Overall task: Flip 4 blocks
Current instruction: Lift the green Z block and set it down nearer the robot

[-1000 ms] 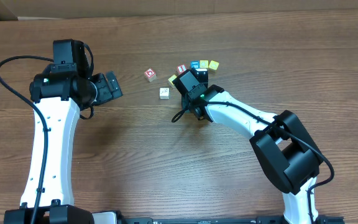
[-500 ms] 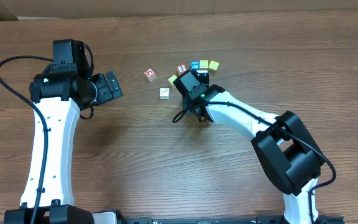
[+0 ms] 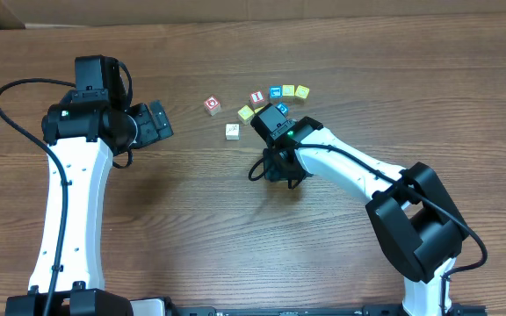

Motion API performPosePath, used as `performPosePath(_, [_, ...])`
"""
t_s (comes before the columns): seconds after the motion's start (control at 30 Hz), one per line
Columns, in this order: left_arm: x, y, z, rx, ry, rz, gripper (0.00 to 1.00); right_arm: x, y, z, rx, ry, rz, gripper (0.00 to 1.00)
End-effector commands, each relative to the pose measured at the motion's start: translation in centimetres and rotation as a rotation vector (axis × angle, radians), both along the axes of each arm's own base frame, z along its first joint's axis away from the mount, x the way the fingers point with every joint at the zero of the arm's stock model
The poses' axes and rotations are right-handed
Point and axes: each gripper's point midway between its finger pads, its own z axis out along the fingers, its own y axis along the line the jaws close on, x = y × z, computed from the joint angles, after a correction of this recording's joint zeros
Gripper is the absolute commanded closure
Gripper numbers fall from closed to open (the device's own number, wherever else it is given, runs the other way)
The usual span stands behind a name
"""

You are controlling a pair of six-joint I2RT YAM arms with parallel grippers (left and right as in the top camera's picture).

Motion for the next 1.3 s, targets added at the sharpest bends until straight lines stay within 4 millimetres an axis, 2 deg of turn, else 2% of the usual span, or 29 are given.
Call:
performPosePath(0.0, [0.2, 0.3, 0.1, 0.006, -0.001, 0.014, 0.0, -1.3, 0.7, 0.9, 0.053, 0.056, 0.005, 0.67])
performPosePath(0.17, [0.2, 0.3, 0.1, 0.005, -0.001, 0.015, 0.0, -2.7, 1.5, 1.0, 0.108, 0.129, 0.016, 0.66])
performPosePath(0.47, [0.2, 0.3, 0.1, 0.006, -0.001, 0.014, 0.0, -2.9, 1.8, 1.1, 0.123, 0.14, 0.019, 0.65])
performPosePath(0.8, [0.2, 0.3, 0.1, 0.006, -0.001, 0.014, 0.0, -2.7, 1.8, 1.1, 0.122, 0.133, 0.019, 0.34])
performPosePath(0.93, [0.2, 0.3, 0.1, 0.006, -0.001, 0.014, 0.0, -1.7, 1.8, 1.4, 0.124, 0.095, 0.044, 0.32])
performPosePath(1.03, [0.2, 0.2, 0.1, 0.005, -0.001, 0.014, 0.0, -0.4, 1.1, 3.1, 0.124, 0.086, 0.046, 0.32])
performPosePath(1.2, [0.2, 0.3, 0.1, 0.006, -0.001, 0.014, 0.0, 4.4, 0.2, 8.9, 0.172, -0.021, 0.059, 0.33])
performPosePath(1.27, [0.2, 0.3, 0.1, 0.006, -0.001, 0.014, 0.0, 6.0, 0.1, 10.7, 0.187, -0.082, 0.108, 0.32])
